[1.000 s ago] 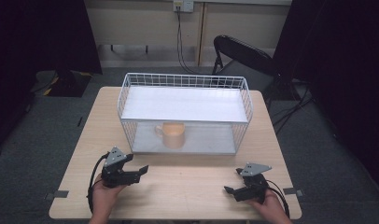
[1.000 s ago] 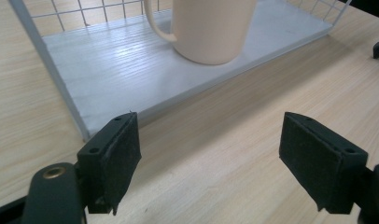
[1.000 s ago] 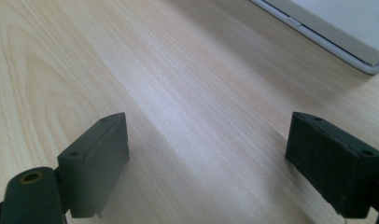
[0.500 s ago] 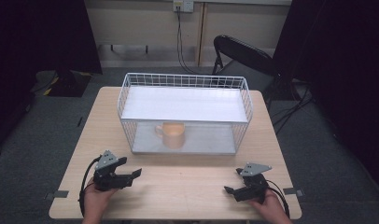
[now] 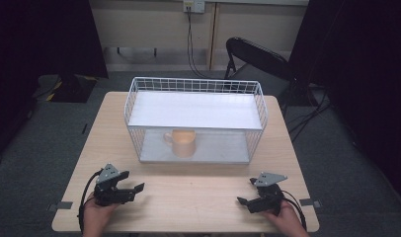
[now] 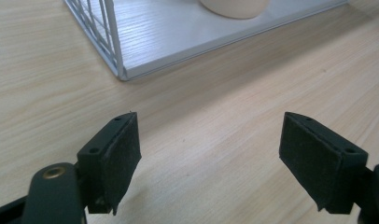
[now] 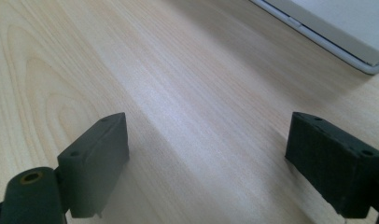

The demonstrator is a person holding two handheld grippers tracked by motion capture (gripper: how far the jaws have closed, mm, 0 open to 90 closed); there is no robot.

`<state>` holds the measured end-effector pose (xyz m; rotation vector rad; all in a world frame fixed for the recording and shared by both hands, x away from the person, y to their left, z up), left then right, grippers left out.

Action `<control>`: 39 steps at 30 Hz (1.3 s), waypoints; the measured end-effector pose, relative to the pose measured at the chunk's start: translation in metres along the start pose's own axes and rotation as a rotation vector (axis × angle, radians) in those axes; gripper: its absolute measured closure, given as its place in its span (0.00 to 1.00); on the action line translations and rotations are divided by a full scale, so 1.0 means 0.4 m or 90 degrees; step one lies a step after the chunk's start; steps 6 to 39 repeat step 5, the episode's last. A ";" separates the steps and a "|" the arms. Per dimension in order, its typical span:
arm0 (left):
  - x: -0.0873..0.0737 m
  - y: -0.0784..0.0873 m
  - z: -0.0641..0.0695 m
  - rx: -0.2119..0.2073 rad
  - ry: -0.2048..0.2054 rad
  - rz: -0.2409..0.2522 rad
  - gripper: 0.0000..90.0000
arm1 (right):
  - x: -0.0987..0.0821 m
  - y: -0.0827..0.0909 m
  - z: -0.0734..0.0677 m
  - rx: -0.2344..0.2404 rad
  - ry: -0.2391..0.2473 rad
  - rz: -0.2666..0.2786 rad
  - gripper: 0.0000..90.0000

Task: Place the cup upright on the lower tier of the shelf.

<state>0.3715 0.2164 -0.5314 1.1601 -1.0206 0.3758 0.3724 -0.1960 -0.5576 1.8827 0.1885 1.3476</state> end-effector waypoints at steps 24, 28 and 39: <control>-0.001 -0.002 0.009 0.005 -0.014 -0.008 0.23 | 0.000 0.000 0.000 0.000 0.000 0.000 0.14; -0.001 -0.002 0.009 0.005 -0.014 -0.008 0.23 | 0.000 0.000 0.000 0.000 0.000 0.000 0.14; -0.001 -0.002 0.009 0.005 -0.014 -0.008 0.23 | 0.000 0.000 0.000 0.000 0.000 0.000 0.14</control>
Point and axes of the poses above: each handheld gripper's, and its own axes: y roughly backward along the jaws, x roughly out of its top, z roughly to its right, the point moved 8 cm from there along -y, roughly forward along the jaws, and after that the axes turned 10 degrees about x, right-handed, at the moved point
